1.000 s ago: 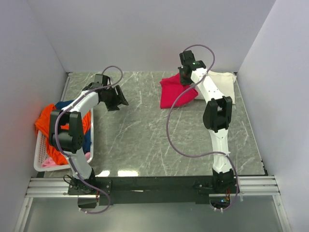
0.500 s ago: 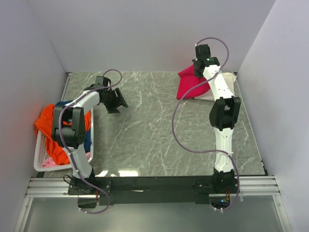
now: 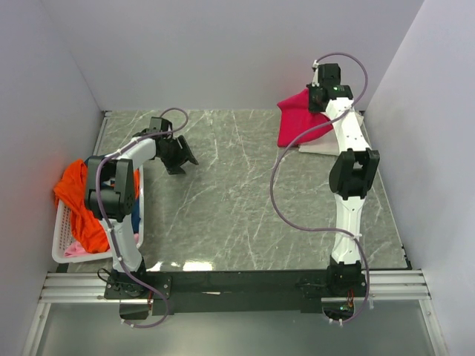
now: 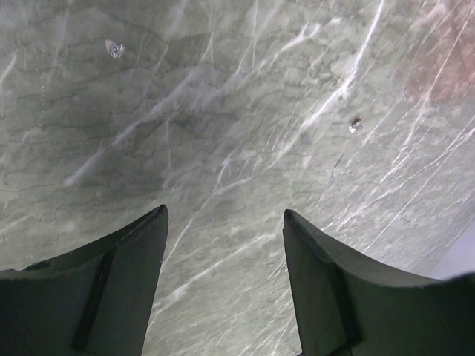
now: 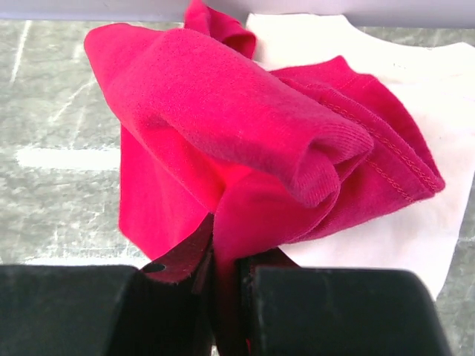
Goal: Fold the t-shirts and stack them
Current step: Neatly place the folded tshirt to the corner
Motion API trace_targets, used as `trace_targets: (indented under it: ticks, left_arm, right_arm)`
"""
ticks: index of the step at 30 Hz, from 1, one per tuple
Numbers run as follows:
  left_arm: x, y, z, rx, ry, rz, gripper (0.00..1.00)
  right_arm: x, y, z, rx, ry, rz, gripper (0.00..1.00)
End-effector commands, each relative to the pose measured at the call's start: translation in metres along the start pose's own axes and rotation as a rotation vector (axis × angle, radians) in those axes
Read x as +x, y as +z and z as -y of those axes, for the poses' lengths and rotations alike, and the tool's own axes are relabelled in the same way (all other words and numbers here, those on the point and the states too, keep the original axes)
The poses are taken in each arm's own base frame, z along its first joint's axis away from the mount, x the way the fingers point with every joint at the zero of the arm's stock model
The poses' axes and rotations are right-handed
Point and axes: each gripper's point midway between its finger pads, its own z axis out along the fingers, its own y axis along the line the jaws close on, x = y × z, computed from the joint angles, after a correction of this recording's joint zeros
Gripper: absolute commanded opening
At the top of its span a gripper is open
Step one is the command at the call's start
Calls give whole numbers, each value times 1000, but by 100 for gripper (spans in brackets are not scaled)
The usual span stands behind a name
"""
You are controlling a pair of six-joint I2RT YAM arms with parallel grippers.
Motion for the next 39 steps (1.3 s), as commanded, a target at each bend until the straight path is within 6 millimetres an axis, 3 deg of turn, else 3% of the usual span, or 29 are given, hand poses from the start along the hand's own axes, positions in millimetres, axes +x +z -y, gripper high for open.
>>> trace_targets:
  ticks: [1, 6, 7, 22, 39]
  left_arm:
    - [-13, -3, 13, 25, -10, 26, 68]
    - [-10, 0, 13, 24, -14, 12, 68]
    - [-10, 1, 12, 22, -13, 10, 68]
    - [-3, 7, 19, 10, 4, -10, 68]
    - [3, 3, 26, -17, 32, -16, 69]
  right_arm:
    - [-69, -61, 13, -24, 31, 214, 0]
    - [-64, -67, 27, -5, 23, 199, 0]
    - [-63, -68, 42, 15, 39, 201, 0]
    - [-41, -54, 56, -54, 51, 136, 0]
    - [6, 14, 100, 123, 48, 19, 0]
